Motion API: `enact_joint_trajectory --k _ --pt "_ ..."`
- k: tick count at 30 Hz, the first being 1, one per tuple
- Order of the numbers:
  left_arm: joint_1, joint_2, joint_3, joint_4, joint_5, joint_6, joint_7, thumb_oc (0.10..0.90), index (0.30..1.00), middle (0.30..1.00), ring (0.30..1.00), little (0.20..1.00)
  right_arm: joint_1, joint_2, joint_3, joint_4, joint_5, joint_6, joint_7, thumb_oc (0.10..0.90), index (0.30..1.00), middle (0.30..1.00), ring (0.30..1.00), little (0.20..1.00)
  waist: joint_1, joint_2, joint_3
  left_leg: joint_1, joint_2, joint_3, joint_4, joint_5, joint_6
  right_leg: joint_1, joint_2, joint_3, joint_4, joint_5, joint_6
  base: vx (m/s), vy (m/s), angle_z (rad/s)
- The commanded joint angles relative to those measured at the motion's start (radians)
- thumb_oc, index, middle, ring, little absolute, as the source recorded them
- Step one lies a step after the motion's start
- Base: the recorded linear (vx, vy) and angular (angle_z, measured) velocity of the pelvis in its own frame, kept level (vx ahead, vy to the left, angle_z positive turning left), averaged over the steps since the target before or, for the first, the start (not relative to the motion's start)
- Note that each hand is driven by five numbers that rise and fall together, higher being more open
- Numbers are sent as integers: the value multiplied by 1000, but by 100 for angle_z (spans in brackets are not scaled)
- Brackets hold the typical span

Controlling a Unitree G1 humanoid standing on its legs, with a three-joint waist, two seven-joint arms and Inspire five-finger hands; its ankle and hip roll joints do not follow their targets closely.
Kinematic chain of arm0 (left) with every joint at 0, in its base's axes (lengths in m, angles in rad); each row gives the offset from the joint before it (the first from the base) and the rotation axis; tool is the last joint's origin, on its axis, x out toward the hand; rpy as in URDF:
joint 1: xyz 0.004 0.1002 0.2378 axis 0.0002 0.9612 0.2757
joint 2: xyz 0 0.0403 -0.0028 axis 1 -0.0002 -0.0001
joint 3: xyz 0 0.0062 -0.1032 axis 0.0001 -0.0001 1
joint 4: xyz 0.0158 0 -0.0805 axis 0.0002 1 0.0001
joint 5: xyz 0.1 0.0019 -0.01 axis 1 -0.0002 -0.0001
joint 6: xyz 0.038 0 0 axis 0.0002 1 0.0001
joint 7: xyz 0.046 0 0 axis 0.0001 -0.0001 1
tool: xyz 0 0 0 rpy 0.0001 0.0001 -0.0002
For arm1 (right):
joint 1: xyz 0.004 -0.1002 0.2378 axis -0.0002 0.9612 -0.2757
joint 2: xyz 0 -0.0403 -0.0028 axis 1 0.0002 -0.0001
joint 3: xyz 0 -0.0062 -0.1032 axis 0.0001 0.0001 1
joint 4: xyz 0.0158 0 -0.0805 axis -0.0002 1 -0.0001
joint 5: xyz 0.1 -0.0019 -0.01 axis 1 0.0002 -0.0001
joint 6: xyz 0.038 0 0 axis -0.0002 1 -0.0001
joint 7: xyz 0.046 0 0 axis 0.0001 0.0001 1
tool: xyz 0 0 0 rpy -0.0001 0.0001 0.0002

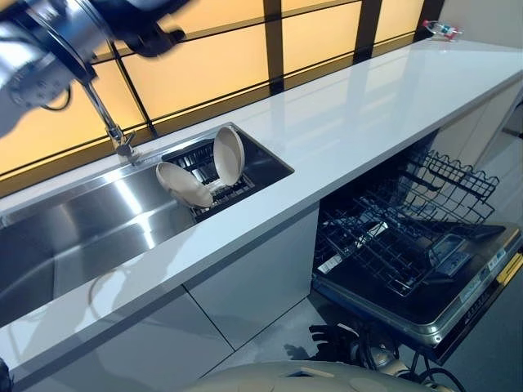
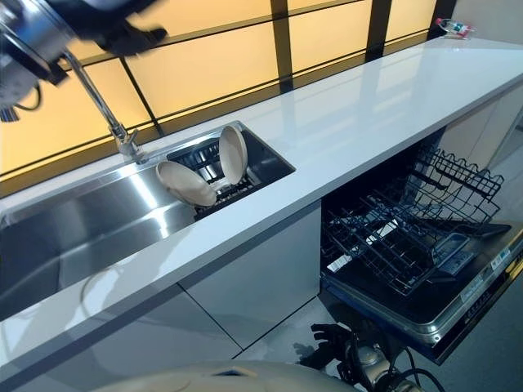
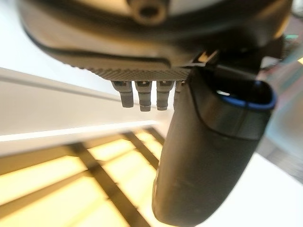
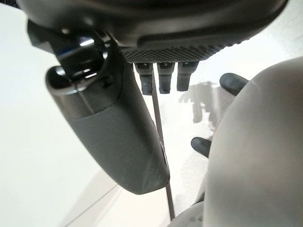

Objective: Pick up plates and place into dishwasher.

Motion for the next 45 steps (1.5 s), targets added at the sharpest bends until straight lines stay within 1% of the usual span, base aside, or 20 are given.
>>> enact_joint_trajectory --k 1,3,6,7,10,13,16,20,24,30,33,36,41,45 --pt "-21 105 163 191 -20 -7 36 800 900 900 900 900 37 -27 12 -166 75 -34 55 800 900 900 900 900 -5 -37 46 9 -24 -8 7 -35 8 55 -22 -29 9 0 59 -14 8 6" --pt "70 114 233 211 4 -51 38 800 900 900 900 900 50 -45 4 -231 85 -32 51 800 900 900 900 900 -9 -41 47 8 -25 -8 7 -36 10 53 -22 -28 9 0 60 -8 4 2" --pt "170 116 304 248 14 -96 17 800 900 900 900 900 68 -64 -7 -261 84 -42 67 800 900 900 900 900 -16 -37 47 8 -27 -5 7 -37 10 49 -22 -27 9 0 64 0 0 0" --pt "181 120 311 261 26 -111 7 800 900 900 900 900 72 -65 -9 -266 83 -40 67 800 900 900 900 900 -17 -38 47 8 -27 -3 7 -38 10 49 -22 -27 9 0 64 0 0 0" --pt "221 122 316 278 63 -128 -6 800 900 900 900 900 79 -69 -18 -261 74 -36 74 800 900 900 900 900 -24 -35 48 9 -25 3 7 -39 11 48 -22 -24 9 0 66 0 0 0" --pt "258 127 320 264 90 -114 -23 800 900 900 900 900 84 -70 -26 -256 60 -32 88 800 900 900 900 900 -27 -35 51 10 -25 7 7 -40 11 48 -21 -19 9 -1 66 0 0 0" --pt "303 130 351 275 83 -100 -10 800 900 900 900 900 86 -67 -24 -242 49 -35 91 800 900 900 900 900 -24 -35 56 13 -26 6 7 -41 13 50 -22 -19 9 -1 66 0 0 0" --pt "361 141 399 355 107 -119 19 800 900 900 900 900 86 -68 -28 -241 37 -33 87 800 900 900 900 900 -20 -32 59 11 -26 7 7 -40 14 49 -23 -21 9 0 66 0 0 0" --pt "419 157 439 421 120 -129 13 800 900 900 900 900 86 -71 -32 -251 33 -25 86 800 900 900 900 900 -15 -29 62 10 -27 4 7 -38 15 48 -24 -25 9 1 67 0 0 0" --pt "513 167 511 470 126 -132 51 800 900 900 900 900 78 -74 -31 -244 24 -21 95 800 900 900 900 900 -5 -25 64 7 -28 -3 7 -38 17 48 -25 -29 9 -1 66 0 0 0" --pt "539 174 537 483 130 -135 54 800 900 900 900 900 74 -77 -28 -238 27 -24 96 800 900 900 900 900 -2 -23 62 6 -28 -4 7 -38 16 48 -25 -32 9 -2 65 0 0 0" --pt "549 183 542 477 129 -139 38 800 900 900 900 900 70 -79 -25 -237 34 -24 94 800 900 900 900 900 1 -21 63 4 -29 -7 7 -37 17 48 -26 -34 9 -2 65 0 0 0" --pt "558 173 545 461 109 -141 22 800 900 900 900 900 69 -75 -26 -234 34 -24 92 800 900 900 900 900 2 -23 63 4 -30 -8 7 -39 18 47 -27 -35 9 -3 65 0 0 0" --pt "581 162 564 447 85 -147 31 800 900 900 900 900 74 -73 -30 -233 31 -25 95 800 900 900 900 900 2 -26 62 3 -31 -9 7 -40 17 45 -27 -32 9 -4 66 0 0 0"
